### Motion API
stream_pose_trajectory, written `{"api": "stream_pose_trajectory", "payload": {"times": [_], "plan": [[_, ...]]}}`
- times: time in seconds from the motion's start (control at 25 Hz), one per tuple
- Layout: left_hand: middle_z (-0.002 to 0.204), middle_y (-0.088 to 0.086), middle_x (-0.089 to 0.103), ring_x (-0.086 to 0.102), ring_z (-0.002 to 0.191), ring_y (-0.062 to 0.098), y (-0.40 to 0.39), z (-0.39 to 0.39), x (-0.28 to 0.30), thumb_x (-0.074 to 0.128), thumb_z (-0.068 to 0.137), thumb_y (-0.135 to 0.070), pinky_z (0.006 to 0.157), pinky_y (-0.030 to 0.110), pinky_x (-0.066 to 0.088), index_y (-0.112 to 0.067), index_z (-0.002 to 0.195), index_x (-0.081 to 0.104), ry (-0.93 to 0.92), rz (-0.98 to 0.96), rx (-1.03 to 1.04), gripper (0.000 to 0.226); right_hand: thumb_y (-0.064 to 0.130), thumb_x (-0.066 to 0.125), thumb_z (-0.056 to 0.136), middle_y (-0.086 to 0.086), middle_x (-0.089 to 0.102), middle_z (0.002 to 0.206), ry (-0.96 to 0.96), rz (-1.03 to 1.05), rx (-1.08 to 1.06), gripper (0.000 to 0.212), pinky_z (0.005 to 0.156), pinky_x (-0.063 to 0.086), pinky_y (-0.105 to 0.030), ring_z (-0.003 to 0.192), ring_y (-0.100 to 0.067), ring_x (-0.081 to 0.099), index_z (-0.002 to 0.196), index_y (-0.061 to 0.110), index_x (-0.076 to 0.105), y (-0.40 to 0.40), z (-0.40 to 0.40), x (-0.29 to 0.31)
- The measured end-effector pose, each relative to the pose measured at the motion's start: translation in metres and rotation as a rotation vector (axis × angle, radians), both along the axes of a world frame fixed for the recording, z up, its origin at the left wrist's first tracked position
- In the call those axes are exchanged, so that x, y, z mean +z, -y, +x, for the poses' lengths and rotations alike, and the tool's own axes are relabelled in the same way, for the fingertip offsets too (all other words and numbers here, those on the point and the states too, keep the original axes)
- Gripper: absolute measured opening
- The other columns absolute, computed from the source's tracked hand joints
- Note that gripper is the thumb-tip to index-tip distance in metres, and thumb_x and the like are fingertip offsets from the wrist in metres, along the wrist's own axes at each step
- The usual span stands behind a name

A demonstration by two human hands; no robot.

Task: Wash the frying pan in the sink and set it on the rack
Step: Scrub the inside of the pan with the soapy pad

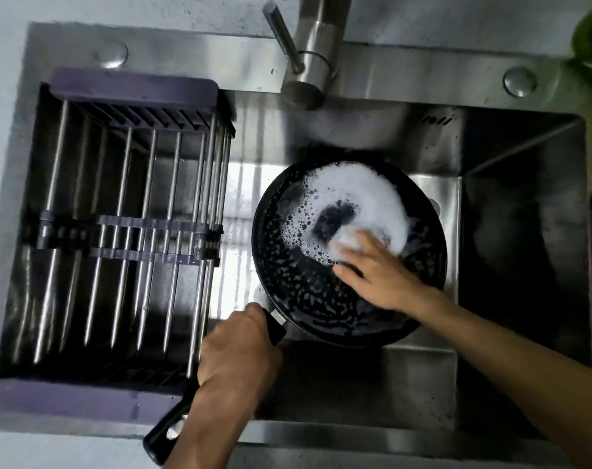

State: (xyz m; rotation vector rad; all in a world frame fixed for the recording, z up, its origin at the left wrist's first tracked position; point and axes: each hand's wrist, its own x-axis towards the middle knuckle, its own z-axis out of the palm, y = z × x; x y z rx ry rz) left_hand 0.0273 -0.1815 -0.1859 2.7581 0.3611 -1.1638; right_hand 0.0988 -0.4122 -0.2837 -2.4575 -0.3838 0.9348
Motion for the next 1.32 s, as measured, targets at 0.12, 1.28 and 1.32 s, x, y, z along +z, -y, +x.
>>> {"api": "stream_pose_trajectory", "payload": {"times": [0.12, 1.28, 1.32], "plan": [[0.108, 0.002, 0.063, 0.063, 0.100, 0.026, 0.002, 0.001, 0.004, 0.058, 0.079, -0.036, 0.078, 0.032, 0.048, -0.024, 0.111, 0.054, -0.002, 0.006, -0.013, 0.034, 0.075, 0.021, 0.093, 0.031, -0.010, 0.159, -0.166, 0.291, 0.171, 0.067, 0.120, -0.001, -0.031, 0.148, 0.001, -0.009, 0.153, 0.044, 0.022, -0.047, -0.030, -0.001], [0.103, 0.002, 0.065, 0.065, 0.095, 0.025, 0.001, -0.001, -0.010, 0.062, 0.076, -0.022, 0.069, 0.031, 0.043, -0.025, 0.109, 0.060, 0.063, 0.057, -0.043, 0.034, 0.058, 0.022, 0.101, -0.003, 0.021, 0.163, -0.030, -0.446, 0.433, 0.055, 0.121, 0.011, -0.043, 0.148, -0.024, 0.021, 0.129, 0.034, 0.062, 0.076, -0.009, 0.027], [0.103, 0.002, 0.065, 0.065, 0.096, 0.025, -0.001, -0.001, -0.009, 0.062, 0.077, -0.022, 0.070, 0.031, 0.044, -0.026, 0.109, 0.060, 0.067, 0.052, -0.038, 0.033, 0.065, 0.016, 0.096, -0.003, 0.024, 0.161, -0.051, -0.430, 0.406, 0.063, 0.121, 0.012, -0.045, 0.147, -0.025, 0.021, 0.128, 0.035, 0.062, 0.067, -0.013, 0.027]]}}
